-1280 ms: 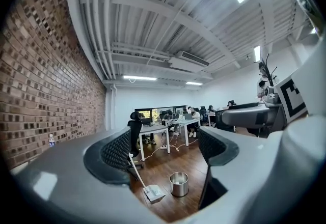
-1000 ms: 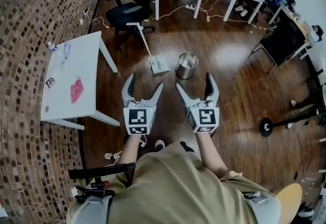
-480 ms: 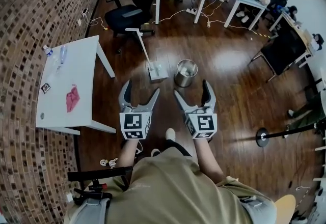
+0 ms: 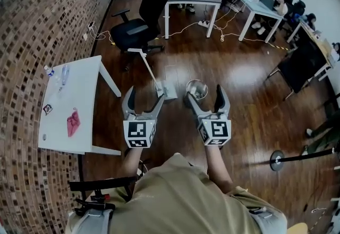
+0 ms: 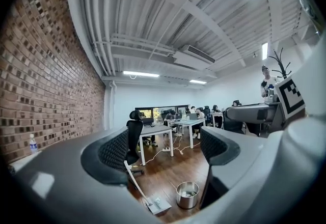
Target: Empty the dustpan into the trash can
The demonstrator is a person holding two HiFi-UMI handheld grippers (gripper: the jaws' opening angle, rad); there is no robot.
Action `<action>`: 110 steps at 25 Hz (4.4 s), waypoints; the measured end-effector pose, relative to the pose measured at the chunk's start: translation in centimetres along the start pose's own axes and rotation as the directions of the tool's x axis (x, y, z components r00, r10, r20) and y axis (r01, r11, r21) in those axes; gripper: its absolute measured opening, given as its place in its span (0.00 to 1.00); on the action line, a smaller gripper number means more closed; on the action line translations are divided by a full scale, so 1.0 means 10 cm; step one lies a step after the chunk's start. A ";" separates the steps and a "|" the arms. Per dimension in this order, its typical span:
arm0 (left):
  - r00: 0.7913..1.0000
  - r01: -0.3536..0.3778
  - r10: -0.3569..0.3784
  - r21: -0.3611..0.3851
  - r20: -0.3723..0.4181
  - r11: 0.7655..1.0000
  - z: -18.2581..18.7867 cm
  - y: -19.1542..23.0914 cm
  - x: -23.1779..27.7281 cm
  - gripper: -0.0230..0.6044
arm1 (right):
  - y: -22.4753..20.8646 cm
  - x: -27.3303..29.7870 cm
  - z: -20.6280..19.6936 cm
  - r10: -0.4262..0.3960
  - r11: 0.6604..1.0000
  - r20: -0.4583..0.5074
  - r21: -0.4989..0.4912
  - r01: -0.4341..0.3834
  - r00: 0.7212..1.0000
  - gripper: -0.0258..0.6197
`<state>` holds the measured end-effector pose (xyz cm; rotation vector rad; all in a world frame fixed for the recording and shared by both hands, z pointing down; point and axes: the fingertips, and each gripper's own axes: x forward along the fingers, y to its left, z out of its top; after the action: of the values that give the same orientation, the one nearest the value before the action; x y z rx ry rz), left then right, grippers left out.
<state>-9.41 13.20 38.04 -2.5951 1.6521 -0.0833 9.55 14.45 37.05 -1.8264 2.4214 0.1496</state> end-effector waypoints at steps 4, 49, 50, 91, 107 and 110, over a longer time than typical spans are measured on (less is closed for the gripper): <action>1.000 0.010 -0.011 -0.014 -0.022 1.000 -0.05 -0.06 0.20 0.73 | -0.19 0.14 -0.15 0.004 1.000 -0.016 0.013 -0.004 1.000 0.83; 0.986 0.151 -0.151 -0.001 -0.072 0.988 -0.47 0.93 2.87 0.73 | -0.86 2.62 -0.93 -0.086 0.994 -0.173 0.051 0.097 0.981 0.82; 0.987 0.146 -0.145 0.006 -0.070 0.989 -0.45 0.94 2.93 0.73 | -0.88 2.71 -0.92 -0.073 0.995 -0.166 0.052 0.082 0.984 0.82; 0.989 -0.134 0.128 -0.097 -0.072 0.986 -0.35 2.30 4.25 0.70 | -1.43 4.49 -1.08 0.017 0.999 -0.140 0.032 -0.013 0.990 0.81; 0.977 -0.203 0.192 -0.137 -0.091 0.970 -0.31 2.97 4.06 0.69 | -1.10 4.85 -1.14 0.074 0.996 -0.145 0.059 -0.066 0.987 0.81; 0.975 -0.211 0.199 -0.134 -0.097 0.968 -0.38 3.08 4.01 0.69 | -1.01 4.90 -1.16 0.094 0.994 -0.147 0.063 -0.086 0.985 0.81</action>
<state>-20.52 -36.26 39.76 -2.5317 2.0169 -0.0642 5.57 -36.53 41.38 -1.7653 2.5812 -0.0507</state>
